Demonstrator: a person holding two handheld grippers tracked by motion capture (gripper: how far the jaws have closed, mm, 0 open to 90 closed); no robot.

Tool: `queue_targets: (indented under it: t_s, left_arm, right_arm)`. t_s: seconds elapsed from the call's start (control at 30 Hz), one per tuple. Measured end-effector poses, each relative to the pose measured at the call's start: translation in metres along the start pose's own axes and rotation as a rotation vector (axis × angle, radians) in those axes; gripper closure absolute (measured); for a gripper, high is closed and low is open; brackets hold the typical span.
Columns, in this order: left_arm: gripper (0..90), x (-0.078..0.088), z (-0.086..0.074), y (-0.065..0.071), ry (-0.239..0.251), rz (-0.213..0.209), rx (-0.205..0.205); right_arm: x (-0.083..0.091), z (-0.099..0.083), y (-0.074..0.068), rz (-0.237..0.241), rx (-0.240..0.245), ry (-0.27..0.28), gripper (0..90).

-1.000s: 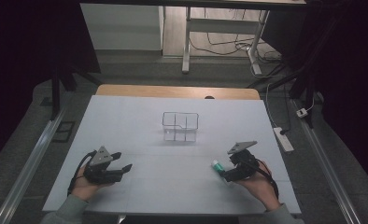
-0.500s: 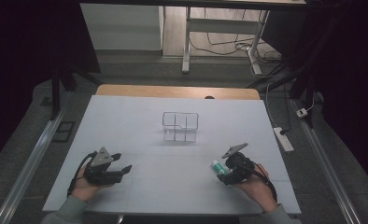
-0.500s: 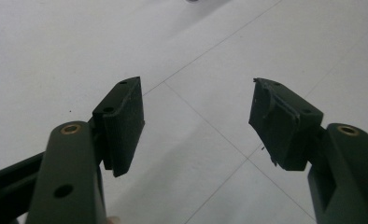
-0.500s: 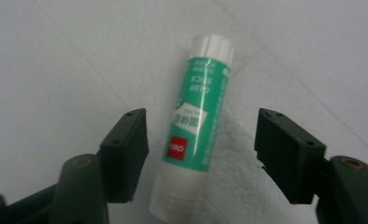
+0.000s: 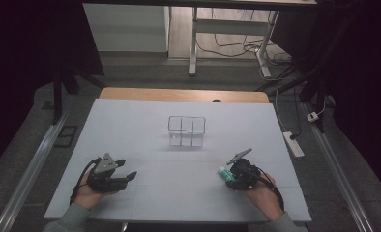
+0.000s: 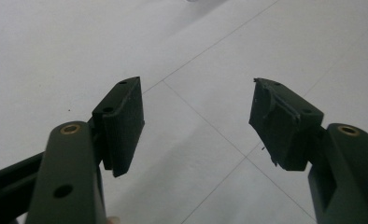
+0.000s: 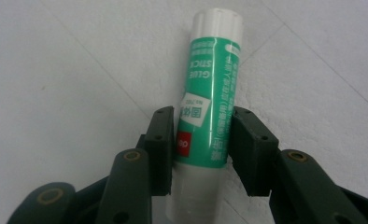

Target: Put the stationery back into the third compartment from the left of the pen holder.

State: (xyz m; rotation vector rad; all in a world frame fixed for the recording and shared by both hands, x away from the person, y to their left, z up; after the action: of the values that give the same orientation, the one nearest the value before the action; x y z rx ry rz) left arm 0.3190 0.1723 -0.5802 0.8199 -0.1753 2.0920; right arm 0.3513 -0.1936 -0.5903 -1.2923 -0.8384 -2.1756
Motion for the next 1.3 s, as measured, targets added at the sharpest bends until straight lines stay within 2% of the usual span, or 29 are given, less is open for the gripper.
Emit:
queue_targets:
  t_s: [0.1,0.37,0.73,1.3]
  left_arm:
    - [34.7,0.0,0.0,0.0,0.001,0.002,0.0]
    - [34.7,0.001,0.001,0.0,0.004,0.01,-0.01]
    - [34.9,-0.002,0.007,0.008,-0.004,0.02,-0.061]
    - [34.9,-0.008,0.015,0.019,-0.013,-0.002,-0.113]
  right_arm:
    - [-0.001,0.0,0.001,0.0,-0.019,-0.004,64.0]
    - [0.001,0.0,0.002,0.01,-0.01,-0.004,64.9]
    - [0.017,0.012,0.007,0.058,-0.037,0.11,65.0]
    - [0.023,0.029,-0.005,0.167,-0.037,0.193,65.1]
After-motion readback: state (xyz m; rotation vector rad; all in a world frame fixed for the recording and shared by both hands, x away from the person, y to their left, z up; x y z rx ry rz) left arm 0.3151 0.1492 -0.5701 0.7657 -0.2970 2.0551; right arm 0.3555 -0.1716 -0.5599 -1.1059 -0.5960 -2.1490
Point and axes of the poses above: each handheld gripper's, and its own axes: x roughly backward along the jaws, z roughly out of its top, y roughly to its right, the point moved 10 cm from there along -x, roughly forward along the jaws, and after that the axes turned 15 degrees about -z, right-handed, at the moved point
